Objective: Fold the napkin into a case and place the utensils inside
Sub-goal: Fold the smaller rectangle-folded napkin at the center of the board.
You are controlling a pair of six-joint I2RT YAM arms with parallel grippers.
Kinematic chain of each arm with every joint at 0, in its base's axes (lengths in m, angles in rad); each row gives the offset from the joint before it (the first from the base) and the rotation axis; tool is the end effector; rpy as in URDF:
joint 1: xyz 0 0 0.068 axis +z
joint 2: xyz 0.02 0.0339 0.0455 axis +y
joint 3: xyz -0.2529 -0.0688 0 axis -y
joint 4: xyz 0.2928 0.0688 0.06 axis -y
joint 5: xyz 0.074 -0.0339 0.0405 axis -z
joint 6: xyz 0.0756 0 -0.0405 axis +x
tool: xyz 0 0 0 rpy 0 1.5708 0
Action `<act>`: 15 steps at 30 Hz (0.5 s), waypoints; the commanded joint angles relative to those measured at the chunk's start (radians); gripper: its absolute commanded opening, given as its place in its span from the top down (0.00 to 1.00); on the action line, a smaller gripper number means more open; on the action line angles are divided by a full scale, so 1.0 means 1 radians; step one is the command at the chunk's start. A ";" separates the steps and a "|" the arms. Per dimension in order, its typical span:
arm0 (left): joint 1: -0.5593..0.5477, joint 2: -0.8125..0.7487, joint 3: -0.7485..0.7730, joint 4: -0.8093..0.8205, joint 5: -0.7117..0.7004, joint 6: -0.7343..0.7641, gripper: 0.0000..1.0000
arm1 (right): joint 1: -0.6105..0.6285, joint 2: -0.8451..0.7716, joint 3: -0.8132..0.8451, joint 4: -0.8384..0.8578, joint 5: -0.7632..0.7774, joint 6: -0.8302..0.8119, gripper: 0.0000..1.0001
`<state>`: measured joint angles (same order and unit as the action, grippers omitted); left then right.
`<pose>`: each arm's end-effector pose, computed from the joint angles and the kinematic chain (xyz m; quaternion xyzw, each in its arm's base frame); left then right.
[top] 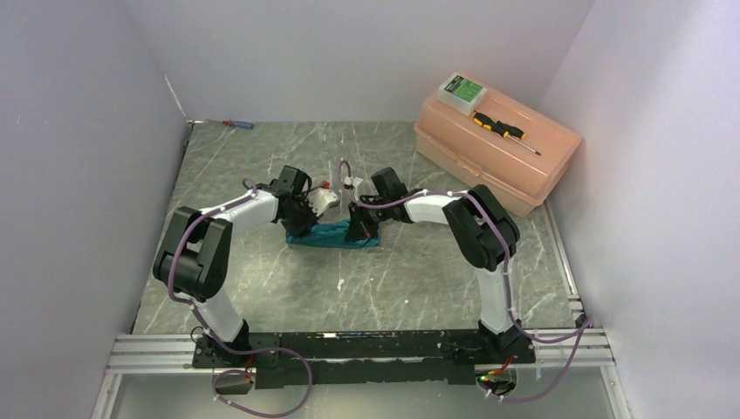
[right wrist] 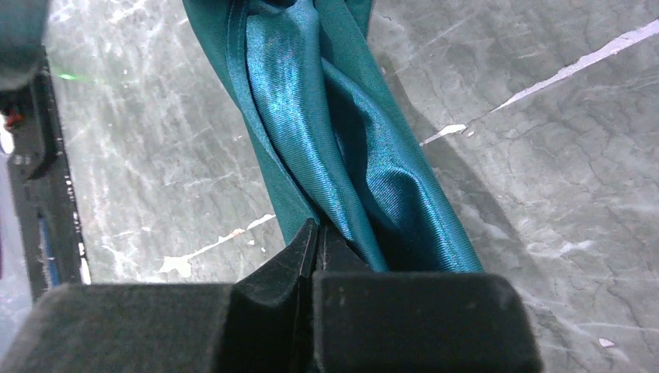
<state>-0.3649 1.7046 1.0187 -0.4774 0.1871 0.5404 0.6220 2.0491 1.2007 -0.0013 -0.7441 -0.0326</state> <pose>0.3472 -0.1477 0.0890 0.4434 0.8686 -0.0735 0.2087 0.3445 0.3100 0.0607 -0.4017 0.7842 0.4209 0.2157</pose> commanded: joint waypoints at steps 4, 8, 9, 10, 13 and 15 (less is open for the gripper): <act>0.034 0.000 0.050 -0.070 0.040 -0.078 0.94 | -0.018 0.071 0.030 -0.054 -0.106 0.031 1.00; 0.058 0.004 0.111 -0.100 0.073 -0.125 0.86 | -0.019 0.100 0.044 -0.092 -0.107 0.031 1.00; 0.062 0.005 0.132 -0.116 0.083 -0.134 0.84 | -0.019 0.105 0.049 -0.106 -0.103 0.029 1.00; 0.065 0.008 0.163 -0.132 0.094 -0.142 0.80 | -0.019 0.108 0.055 -0.116 -0.099 0.027 1.00; 0.067 0.008 0.216 -0.180 0.135 -0.158 0.76 | -0.019 0.123 0.074 -0.151 -0.095 0.019 1.00; 0.067 0.005 0.237 -0.206 0.161 -0.167 0.74 | -0.020 0.128 0.078 -0.165 -0.094 0.016 1.00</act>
<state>-0.2966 1.7180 1.1934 -0.6147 0.2592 0.4175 0.5957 2.1250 1.2747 -0.0589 -0.8734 0.0093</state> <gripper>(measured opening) 0.241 0.010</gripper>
